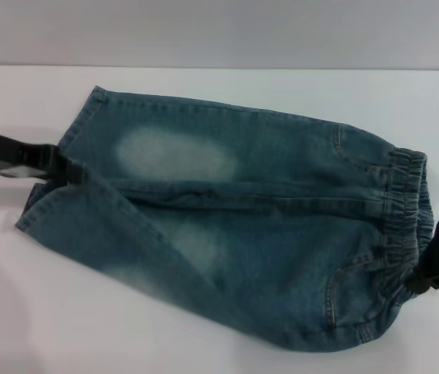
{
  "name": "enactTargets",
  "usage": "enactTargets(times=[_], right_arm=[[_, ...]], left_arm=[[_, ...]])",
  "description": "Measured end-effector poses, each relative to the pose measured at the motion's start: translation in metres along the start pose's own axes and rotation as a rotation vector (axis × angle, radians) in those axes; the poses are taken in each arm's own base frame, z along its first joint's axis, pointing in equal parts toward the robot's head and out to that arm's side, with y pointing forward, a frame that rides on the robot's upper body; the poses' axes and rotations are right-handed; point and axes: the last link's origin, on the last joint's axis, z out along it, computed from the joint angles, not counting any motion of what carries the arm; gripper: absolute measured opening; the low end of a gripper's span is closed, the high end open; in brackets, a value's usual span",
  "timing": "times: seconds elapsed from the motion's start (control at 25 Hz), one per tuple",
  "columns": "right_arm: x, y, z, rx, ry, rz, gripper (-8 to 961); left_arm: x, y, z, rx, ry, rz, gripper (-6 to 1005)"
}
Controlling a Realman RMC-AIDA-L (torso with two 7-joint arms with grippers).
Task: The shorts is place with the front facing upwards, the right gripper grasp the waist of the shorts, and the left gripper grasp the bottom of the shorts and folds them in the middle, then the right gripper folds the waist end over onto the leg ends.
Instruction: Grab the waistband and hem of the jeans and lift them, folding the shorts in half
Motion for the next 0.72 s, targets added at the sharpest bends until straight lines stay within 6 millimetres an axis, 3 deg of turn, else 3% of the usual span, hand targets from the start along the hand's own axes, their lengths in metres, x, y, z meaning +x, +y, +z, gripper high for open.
enactTargets(times=[0.36, 0.56, 0.72], right_arm=[[0.014, 0.006, -0.03, -0.045, -0.251, 0.018, -1], [0.032, 0.003, -0.052, -0.036, -0.463, 0.078, -1], [0.05, 0.0, -0.056, -0.017, -0.576, 0.136, -1]], left_arm=[[0.022, 0.002, -0.008, 0.01, 0.094, -0.026, 157], [0.034, 0.004, -0.008, 0.03, 0.129, -0.035, 160], [0.043, 0.006, -0.009, 0.05, 0.161, -0.043, 162]])
